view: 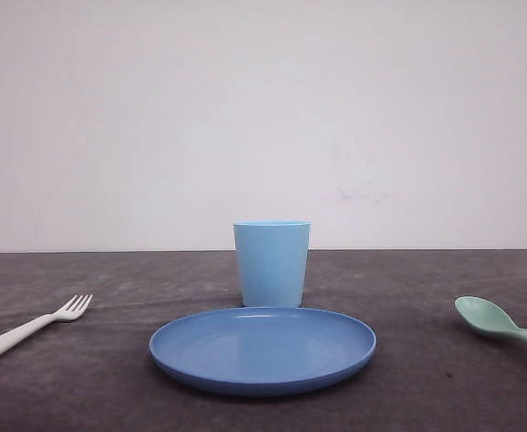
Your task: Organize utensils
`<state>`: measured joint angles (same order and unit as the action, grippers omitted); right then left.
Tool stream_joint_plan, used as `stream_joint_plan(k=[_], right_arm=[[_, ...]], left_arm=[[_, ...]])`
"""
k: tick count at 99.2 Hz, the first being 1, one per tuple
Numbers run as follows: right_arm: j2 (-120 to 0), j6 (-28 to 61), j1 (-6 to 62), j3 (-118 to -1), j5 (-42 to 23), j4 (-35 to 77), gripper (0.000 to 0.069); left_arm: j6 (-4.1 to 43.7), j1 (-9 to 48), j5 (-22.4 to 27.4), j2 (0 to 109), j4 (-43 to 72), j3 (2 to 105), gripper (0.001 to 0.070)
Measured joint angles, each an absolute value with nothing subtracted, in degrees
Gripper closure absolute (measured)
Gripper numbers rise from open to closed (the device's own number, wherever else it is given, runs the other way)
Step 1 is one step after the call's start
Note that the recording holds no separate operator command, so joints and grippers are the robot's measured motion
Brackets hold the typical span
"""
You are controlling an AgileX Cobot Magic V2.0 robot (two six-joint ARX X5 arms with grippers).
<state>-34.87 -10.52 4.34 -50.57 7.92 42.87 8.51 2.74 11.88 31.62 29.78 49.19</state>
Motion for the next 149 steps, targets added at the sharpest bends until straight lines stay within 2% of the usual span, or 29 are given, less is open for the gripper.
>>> stream_joint_plan(k=[36, 68, 73, 78, 89, 93, 97, 105, 117, 149], right_arm=[[-50.87, -7.31, 4.34, -50.52, 7.46, 46.52, 0.0681], [-53.17, -7.2, 4.34, -50.52, 6.02, 46.74, 0.0672], [-53.17, -7.05, 4.34, -50.52, 6.02, 47.35, 0.0625], [-53.17, -6.85, 4.34, -50.52, 6.02, 47.86, 0.0526], [-53.17, -6.68, 4.34, -50.52, 6.02, 48.01, 0.0228], [-53.17, -6.63, 4.34, -50.52, 6.0, 48.01, 0.015], [-53.17, -6.57, 4.34, -50.52, 6.02, 48.05, 0.0101], [-53.17, -6.22, 4.34, -50.52, 6.02, 48.25, 0.0058], [-53.17, -5.89, 4.34, -50.52, 6.02, 48.49, 0.0011], [-53.17, -5.78, 4.34, -50.52, 6.0, 48.42, 0.0011]], left_arm=[[3.03, 3.79, 7.2, 46.7, 35.73, 48.88, 0.0684], [2.31, 4.54, 6.96, 48.05, 36.86, 48.88, 0.0682], [2.31, 4.54, 6.96, 48.05, 37.01, 48.88, 0.0668], [2.33, 4.54, 6.96, 48.05, 37.1, 48.88, 0.062], [2.37, 4.54, 7.01, 48.05, 37.1, 48.88, 0.0395], [2.37, 4.54, 7.03, 48.05, 37.1, 48.88, 0.0315], [2.37, 4.54, 7.03, 48.05, 37.1, 48.88, 0.0257], [2.66, 4.54, 7.35, 48.05, 37.26, 48.88, 0.0207], [4.38, 5.04, 9.04, 48.51, 38.0, 48.88, 0.0192], [7.51, 11.86, 9.87, 58.28, 39.66, 48.88, 0.0192]])
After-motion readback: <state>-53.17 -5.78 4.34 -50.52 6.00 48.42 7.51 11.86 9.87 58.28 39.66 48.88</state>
